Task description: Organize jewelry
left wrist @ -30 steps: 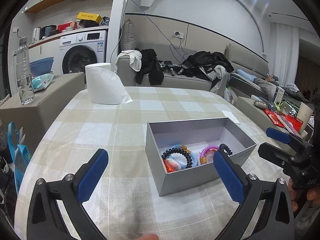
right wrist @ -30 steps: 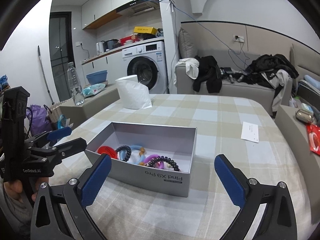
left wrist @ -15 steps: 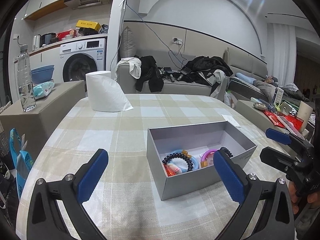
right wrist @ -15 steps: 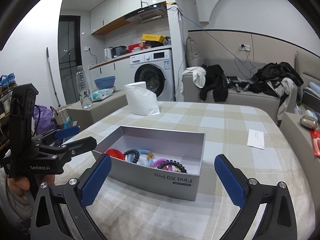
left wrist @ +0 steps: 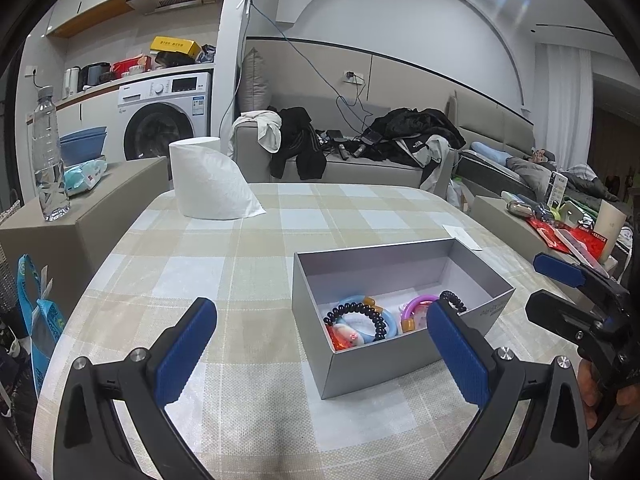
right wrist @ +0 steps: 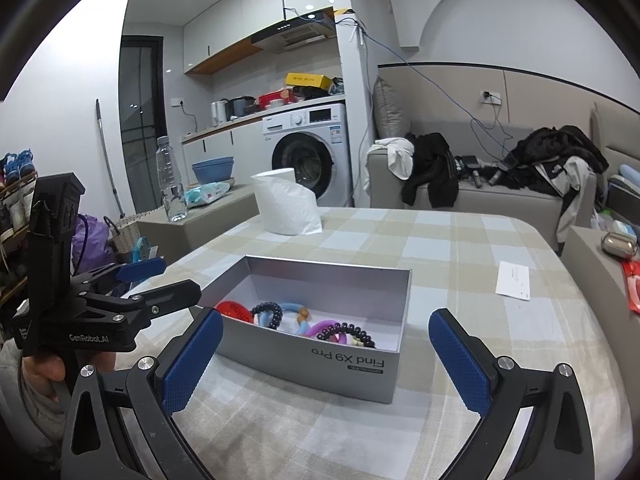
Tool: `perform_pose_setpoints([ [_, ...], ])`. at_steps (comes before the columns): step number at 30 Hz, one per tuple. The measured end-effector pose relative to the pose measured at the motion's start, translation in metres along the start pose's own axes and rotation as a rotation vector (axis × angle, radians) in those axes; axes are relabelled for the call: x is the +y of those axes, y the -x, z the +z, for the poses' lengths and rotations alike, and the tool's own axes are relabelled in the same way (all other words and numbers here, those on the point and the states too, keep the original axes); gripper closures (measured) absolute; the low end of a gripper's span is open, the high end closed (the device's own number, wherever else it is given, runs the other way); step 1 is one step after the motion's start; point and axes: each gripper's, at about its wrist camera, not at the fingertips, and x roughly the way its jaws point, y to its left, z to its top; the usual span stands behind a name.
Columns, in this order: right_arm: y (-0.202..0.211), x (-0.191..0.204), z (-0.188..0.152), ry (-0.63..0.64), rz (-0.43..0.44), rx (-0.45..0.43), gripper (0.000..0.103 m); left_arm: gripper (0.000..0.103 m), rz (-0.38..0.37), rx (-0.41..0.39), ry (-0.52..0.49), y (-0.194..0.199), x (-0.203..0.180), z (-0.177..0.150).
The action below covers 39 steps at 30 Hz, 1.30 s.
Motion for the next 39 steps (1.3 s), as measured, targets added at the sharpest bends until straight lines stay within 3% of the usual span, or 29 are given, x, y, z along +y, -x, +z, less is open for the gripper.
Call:
perform_pose_setpoints([
  [39,0.001,-0.0021,-0.0004,-0.013,-0.004,0.002,0.0,0.001,-0.004,0.002,-0.004,0.0,-0.0011,-0.0002],
])
